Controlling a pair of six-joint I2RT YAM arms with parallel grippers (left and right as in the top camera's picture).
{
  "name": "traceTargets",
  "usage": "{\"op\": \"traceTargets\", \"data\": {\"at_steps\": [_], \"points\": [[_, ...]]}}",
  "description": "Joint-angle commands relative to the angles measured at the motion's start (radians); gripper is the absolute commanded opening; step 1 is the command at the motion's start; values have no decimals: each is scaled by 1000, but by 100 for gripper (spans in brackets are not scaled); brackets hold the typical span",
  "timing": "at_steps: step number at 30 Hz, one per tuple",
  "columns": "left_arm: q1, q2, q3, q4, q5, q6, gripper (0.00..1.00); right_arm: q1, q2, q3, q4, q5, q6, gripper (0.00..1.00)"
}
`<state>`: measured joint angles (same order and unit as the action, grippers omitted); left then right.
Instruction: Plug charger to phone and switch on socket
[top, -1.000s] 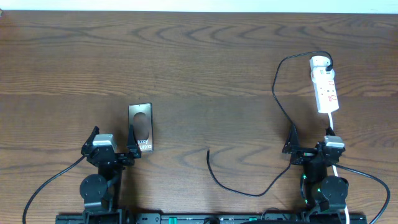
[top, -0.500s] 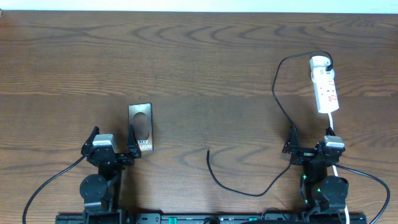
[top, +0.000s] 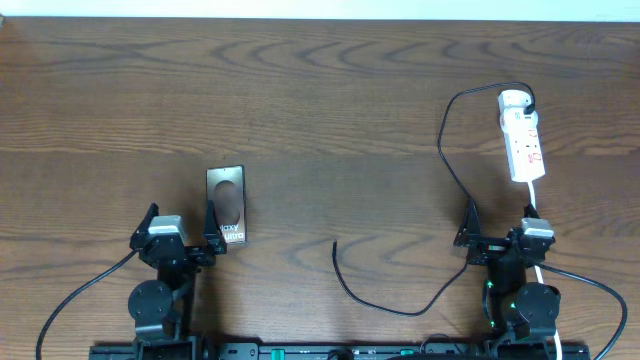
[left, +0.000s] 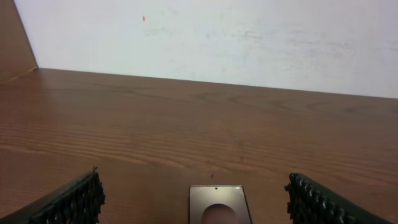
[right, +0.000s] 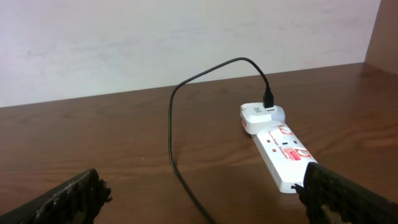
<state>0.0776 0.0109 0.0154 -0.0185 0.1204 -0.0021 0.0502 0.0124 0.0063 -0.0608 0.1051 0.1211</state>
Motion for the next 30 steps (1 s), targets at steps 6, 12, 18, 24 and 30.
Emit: {"op": "traceTargets", "data": {"at_steps": [6, 12, 18, 24, 30], "points": [[5, -7, 1, -33, 29, 0, 92, 4, -6, -1, -3, 1, -11, 99], [5, 72, 150, -51, 20, -10, 92, 4, -6, -1, -3, 1, -11, 99], [5, 500, 600, -254, -27, -17, 92, 4, -6, -1, -3, 1, -11, 99], [5, 1093, 1267, -755, -27, -16, 92, 4, -6, -1, -3, 1, -11, 99], [5, 1526, 1702, -1125, -7, -17, 92, 4, -6, -1, -3, 1, -11, 99]]}}
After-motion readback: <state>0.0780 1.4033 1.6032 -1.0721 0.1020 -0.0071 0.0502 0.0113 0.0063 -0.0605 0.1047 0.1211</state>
